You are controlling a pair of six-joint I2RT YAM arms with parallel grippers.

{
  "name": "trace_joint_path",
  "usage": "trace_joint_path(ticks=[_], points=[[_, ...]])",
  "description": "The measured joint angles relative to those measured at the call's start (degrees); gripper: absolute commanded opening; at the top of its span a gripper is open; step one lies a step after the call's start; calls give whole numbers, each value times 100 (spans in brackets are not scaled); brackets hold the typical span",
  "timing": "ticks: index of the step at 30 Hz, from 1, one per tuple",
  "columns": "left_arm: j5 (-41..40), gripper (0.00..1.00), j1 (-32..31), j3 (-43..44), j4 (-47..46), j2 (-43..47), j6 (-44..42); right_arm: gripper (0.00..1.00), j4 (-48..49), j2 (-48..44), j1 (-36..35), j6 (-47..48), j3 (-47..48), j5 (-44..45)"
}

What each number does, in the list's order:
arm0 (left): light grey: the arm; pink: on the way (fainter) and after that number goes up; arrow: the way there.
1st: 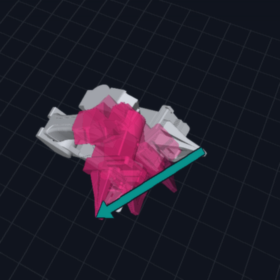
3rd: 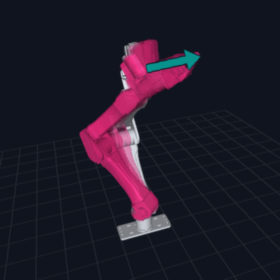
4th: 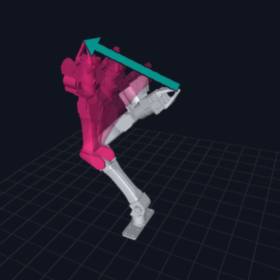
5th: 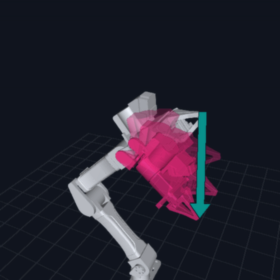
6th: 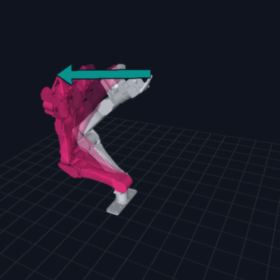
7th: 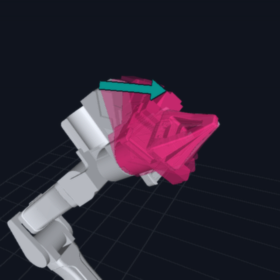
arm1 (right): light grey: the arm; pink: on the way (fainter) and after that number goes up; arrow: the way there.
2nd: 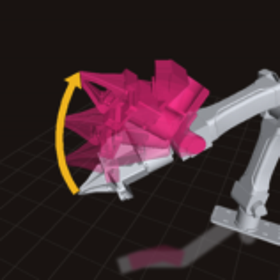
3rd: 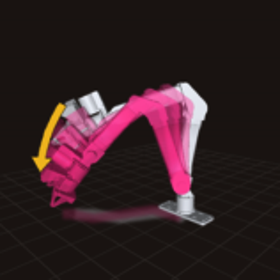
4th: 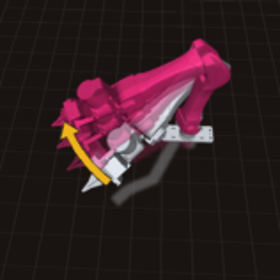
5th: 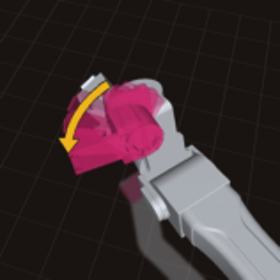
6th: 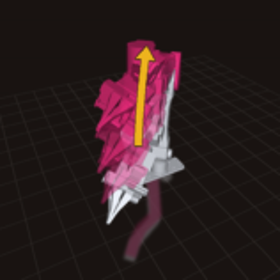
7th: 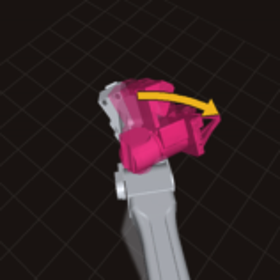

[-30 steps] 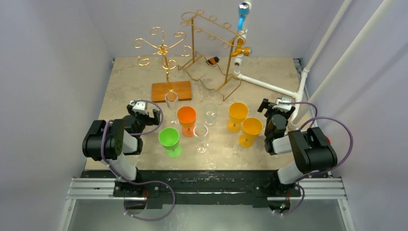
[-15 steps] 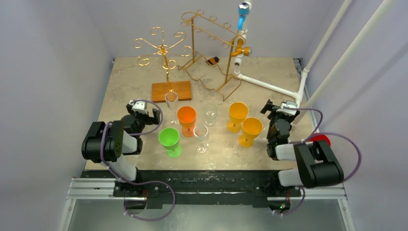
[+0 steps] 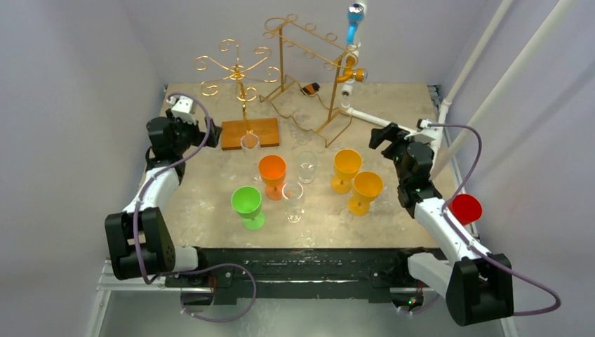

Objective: Place the wine glass upside down on the wine glass rack

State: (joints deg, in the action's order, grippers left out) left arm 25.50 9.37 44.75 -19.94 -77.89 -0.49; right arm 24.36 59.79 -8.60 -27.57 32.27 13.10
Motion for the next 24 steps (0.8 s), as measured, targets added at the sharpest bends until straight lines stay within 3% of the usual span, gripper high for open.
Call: trace_joint_path(ticks=[2,6,9,11,17,20,24], points=[[199,100,188,142,577,149,48,99,-431,-101,-74,-50,0,-400],[505,98,450,474,1681,240,94,99,-1300,-350,-629,2,188,-258],[719,84,485,702,2345,343,87,99,-1856,-531,-1438,83,540,267],[857,81,483,837,2710,490,129,99,-2118,-647,-1915,111,765,654],[1001,90,483,1803,3565,894,299,99,-2865,-595,-2804,168,1574,1639],[997,98,483,2459,3875,922,350,99,-3204,-192,-3283,190,2201,2096],[1047,100,483,3154,4192,892,588,99,-3613,444,-4002,267,2944,2522]])
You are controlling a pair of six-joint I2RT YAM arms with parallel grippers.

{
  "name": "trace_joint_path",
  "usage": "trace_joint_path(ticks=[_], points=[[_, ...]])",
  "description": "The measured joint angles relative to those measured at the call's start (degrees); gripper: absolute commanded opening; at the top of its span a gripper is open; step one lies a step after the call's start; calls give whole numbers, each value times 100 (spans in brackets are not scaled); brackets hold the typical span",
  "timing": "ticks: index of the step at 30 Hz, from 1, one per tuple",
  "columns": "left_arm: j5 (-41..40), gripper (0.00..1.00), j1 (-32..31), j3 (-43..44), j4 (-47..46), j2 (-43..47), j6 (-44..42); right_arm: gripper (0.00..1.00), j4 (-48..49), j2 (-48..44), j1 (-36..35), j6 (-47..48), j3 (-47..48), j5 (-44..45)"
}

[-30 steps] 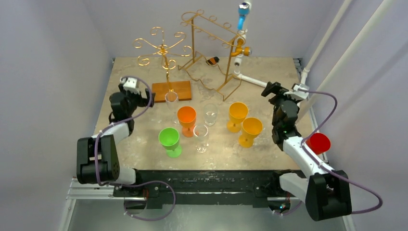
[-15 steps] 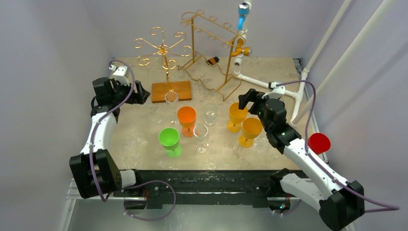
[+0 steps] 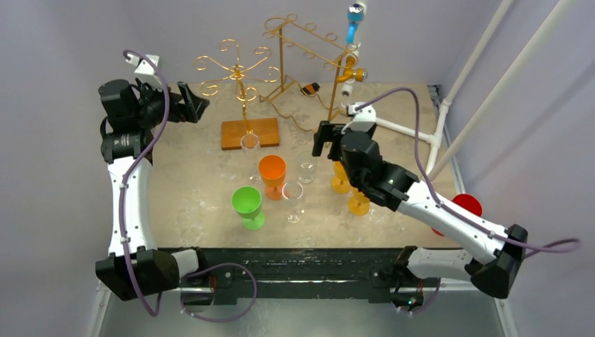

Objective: Place the wine glass upside down on the wine glass rack

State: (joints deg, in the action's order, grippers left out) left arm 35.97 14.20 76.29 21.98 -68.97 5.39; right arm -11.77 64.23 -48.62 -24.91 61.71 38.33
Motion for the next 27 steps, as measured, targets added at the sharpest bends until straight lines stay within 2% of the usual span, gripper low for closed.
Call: trace_joint_path(ticks=[5,9,12,18,24,27], points=[[90,98,-2,640,129,-304,463,94,-367,955,-715,181,992,249],[35,84,-90,828,138,-632,780,90,-538,1473,-920,306,1528,245],[-151,79,-308,992,273,-914,866,88,-691,1762,-946,393,1963,243],[-544,37,-673,1084,428,-1095,929,85,-938,2129,-951,590,2782,214],[-636,8,-667,1137,420,-1095,1257,85,-1213,2680,-949,769,3766,33],[-614,4,-695,1143,376,-1097,1272,85,-1355,3034,-949,835,4271,-50]])
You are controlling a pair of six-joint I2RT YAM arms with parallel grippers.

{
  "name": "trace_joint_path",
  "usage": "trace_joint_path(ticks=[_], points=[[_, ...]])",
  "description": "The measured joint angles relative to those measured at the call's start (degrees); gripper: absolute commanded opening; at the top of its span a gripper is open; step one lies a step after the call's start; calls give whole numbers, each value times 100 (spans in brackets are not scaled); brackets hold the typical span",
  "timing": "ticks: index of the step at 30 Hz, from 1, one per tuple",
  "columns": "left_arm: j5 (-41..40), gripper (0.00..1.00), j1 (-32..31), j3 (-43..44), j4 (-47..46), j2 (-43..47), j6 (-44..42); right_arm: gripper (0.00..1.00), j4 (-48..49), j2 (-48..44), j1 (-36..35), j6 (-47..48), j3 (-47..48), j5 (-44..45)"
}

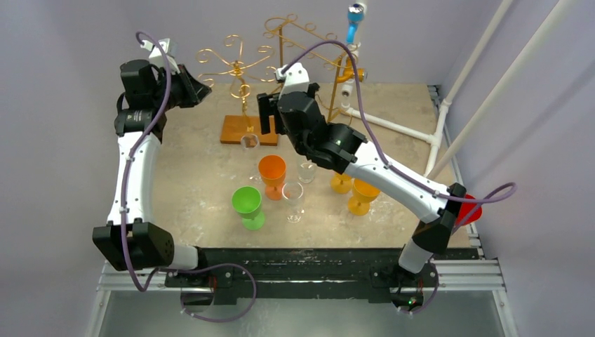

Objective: Place the wine glass upside down on the wine glass rack

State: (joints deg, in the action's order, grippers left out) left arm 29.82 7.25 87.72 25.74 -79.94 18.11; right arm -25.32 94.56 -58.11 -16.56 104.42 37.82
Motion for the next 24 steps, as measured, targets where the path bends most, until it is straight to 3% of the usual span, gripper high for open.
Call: trace_joint_path(ticks=[7,13,18,24], points=[[20,6,-125,-437,-297,269,236,84,-376,848,249,-15,1115,-446],[33,49,-129,-654,-271,721,402,85,-575,1377,660,-227,1725,-833],[-238,61,-133,20,157,638,234,81,-623,1755,713,-573,2251,-1202],[-925,62,-131,798,638,293,-345,72,-470,1950,678,-1165,2319,-1679]])
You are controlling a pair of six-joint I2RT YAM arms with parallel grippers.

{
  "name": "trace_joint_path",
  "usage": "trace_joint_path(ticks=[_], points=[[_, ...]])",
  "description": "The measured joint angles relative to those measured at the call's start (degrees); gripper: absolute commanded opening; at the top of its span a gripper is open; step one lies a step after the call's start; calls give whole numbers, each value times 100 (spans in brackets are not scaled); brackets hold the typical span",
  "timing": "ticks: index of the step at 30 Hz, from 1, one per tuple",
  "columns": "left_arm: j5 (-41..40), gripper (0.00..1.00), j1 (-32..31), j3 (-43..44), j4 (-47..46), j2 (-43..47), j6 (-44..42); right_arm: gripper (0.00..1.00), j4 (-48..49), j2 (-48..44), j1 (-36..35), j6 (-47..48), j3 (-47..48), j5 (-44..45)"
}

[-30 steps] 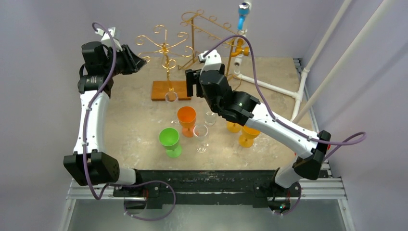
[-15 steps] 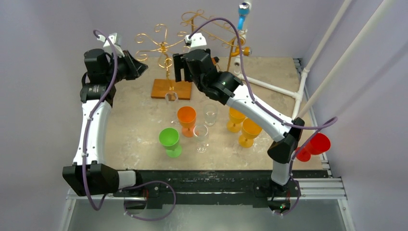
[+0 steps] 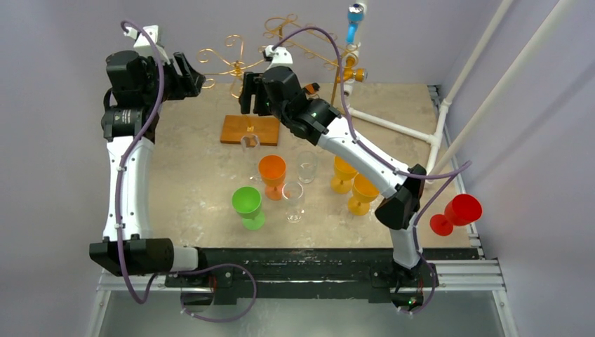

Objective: Place the wine glass upside down on the wine glass rack

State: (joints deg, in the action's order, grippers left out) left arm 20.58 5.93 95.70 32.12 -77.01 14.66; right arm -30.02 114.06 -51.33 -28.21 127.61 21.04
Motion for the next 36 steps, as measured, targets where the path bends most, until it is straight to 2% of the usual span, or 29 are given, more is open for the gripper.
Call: trace_joint_path(ticks=[8,13,16,23,27,32,36], points=[[-610,61,9,98,358,-249,-577,64,798,13,61,-800,-529,-415],[-686,61,9,98,385,-251,-713,54,1360,11,181,-1246,-988,-706],[-717,61,9,98,437,-251,-824,54,1709,11,212,-1456,-1222,-870],[-785,60,9,96,498,-247,-999,65,2529,-179,234,-1692,-1932,-1075],[-811,55,9,94,494,-247,-1008,65,2920,-516,271,-1766,-2468,-1152],[-835,55,9,-107,446,-181,-1049,65,3147,-643,343,-1792,-2424,-1161],[-844,55,9,-258,444,-138,-1086,61,3123,-544,407,-1834,-2114,-1169]])
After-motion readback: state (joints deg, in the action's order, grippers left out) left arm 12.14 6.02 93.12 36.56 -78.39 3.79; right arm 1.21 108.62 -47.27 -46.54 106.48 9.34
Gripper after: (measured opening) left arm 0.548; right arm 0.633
